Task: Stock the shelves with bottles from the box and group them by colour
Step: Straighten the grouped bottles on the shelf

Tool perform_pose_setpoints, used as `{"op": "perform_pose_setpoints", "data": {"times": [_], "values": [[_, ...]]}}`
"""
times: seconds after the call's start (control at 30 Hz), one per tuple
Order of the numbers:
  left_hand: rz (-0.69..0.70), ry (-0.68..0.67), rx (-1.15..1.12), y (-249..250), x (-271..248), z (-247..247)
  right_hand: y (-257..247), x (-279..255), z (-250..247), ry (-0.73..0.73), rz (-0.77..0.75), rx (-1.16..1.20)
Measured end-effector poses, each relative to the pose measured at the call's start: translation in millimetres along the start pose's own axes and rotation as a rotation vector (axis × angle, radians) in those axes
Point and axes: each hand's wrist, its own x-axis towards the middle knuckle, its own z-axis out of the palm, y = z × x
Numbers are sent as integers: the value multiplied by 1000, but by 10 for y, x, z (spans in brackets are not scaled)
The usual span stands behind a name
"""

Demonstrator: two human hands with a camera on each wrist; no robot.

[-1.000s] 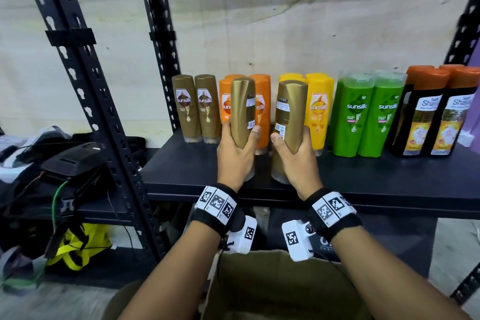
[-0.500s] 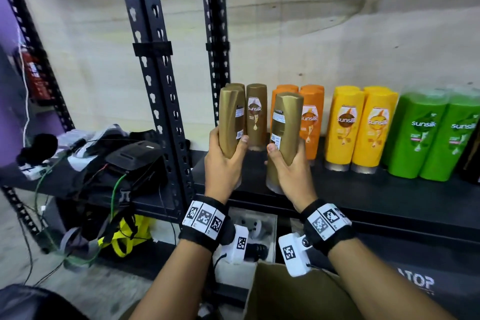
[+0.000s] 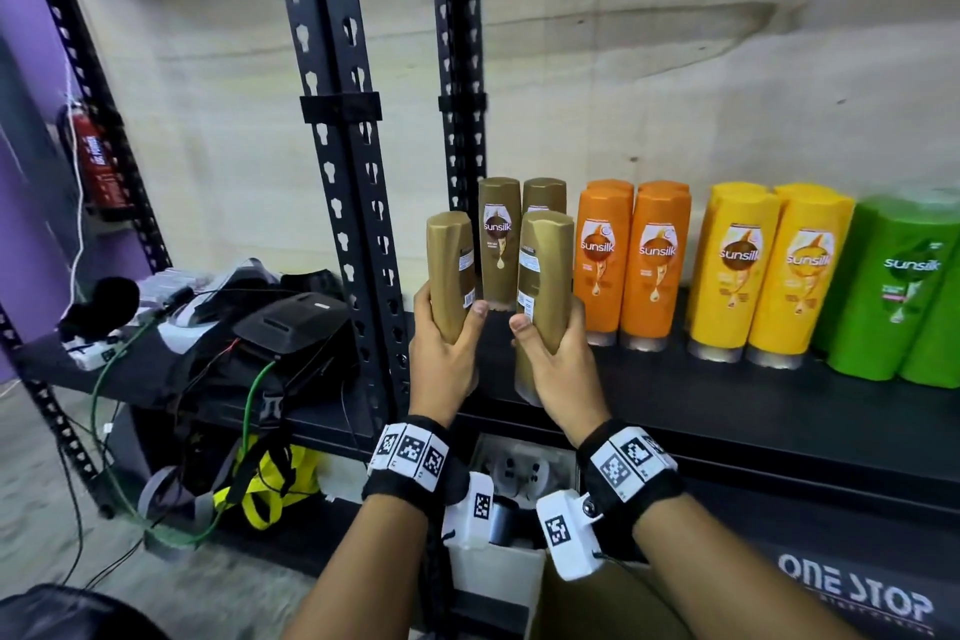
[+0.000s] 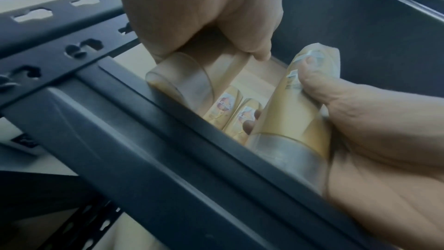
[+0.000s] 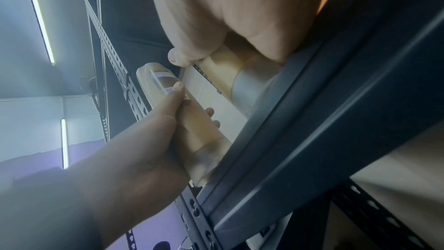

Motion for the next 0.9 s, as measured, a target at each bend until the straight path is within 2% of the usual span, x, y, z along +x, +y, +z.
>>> {"op": "perform_pose_setpoints", "data": {"times": [0.17, 0.37, 0.53, 0.9], "values": [[7, -11, 21, -74, 54, -7, 54, 65, 127, 25, -31, -33], [9, 16, 6, -90, 95, 65, 63, 152, 157, -62, 114, 94], [2, 24, 4, -112, 73, 78, 124, 155, 67, -98, 153, 185], [-103, -8, 37, -104, -27, 33, 138, 79, 27, -95, 116, 97]]}}
